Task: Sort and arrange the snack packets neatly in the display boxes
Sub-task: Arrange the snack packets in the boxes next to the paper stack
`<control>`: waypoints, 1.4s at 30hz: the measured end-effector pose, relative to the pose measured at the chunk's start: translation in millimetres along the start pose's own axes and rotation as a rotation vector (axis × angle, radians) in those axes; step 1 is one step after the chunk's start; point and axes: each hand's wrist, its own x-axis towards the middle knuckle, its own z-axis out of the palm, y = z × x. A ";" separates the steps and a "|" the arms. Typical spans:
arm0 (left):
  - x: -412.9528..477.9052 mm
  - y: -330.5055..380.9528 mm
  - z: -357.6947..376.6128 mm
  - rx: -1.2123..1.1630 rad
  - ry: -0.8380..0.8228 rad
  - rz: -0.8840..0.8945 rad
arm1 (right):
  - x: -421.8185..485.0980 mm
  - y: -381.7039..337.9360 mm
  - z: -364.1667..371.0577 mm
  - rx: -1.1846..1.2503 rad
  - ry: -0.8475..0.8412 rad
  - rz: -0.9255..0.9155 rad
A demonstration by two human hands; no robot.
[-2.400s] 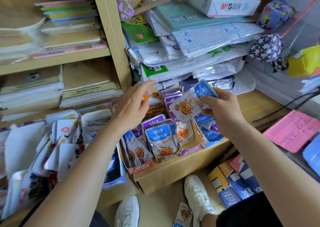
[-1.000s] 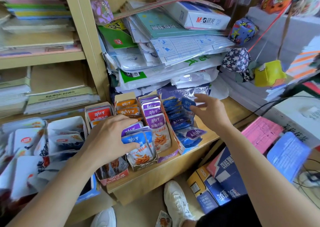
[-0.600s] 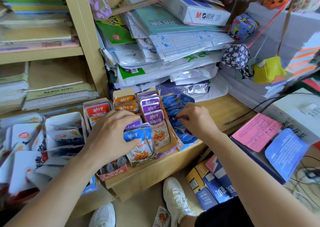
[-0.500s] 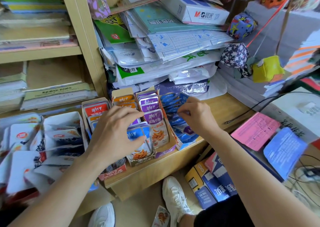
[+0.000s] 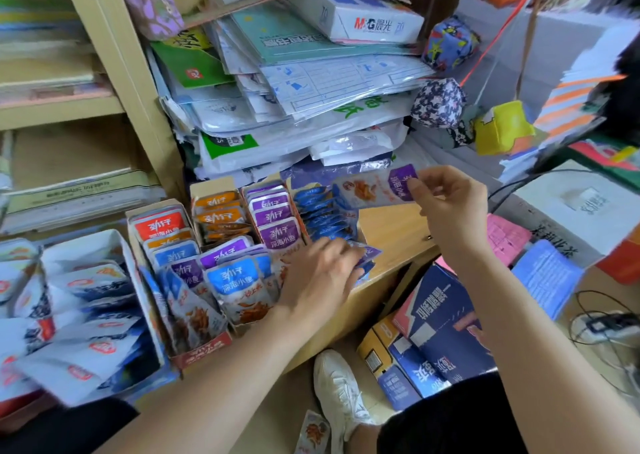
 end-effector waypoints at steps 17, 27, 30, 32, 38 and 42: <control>-10.8 -56.8 -106.7 -0.236 0.455 -0.485 | -8.3 -21.0 -3.6 0.246 -0.037 0.072; -5.4 -43.4 -96.4 -0.097 0.156 -0.437 | -47.9 -31.6 57.6 -0.141 -0.399 -0.173; -8.2 -41.7 -90.7 -0.167 0.055 -0.381 | -56.4 -24.4 72.1 -0.240 -0.588 -0.145; -8.5 -46.3 -88.0 -0.252 -0.092 -0.340 | -58.8 -22.3 69.3 -0.188 -0.794 -0.076; -0.5 -67.0 -96.4 -0.503 -0.408 -0.373 | -80.4 -13.9 69.0 -0.103 -0.845 -0.184; 5.5 -80.8 -93.0 -0.386 -0.206 -0.363 | -81.2 -12.1 75.5 -0.142 -0.703 -0.267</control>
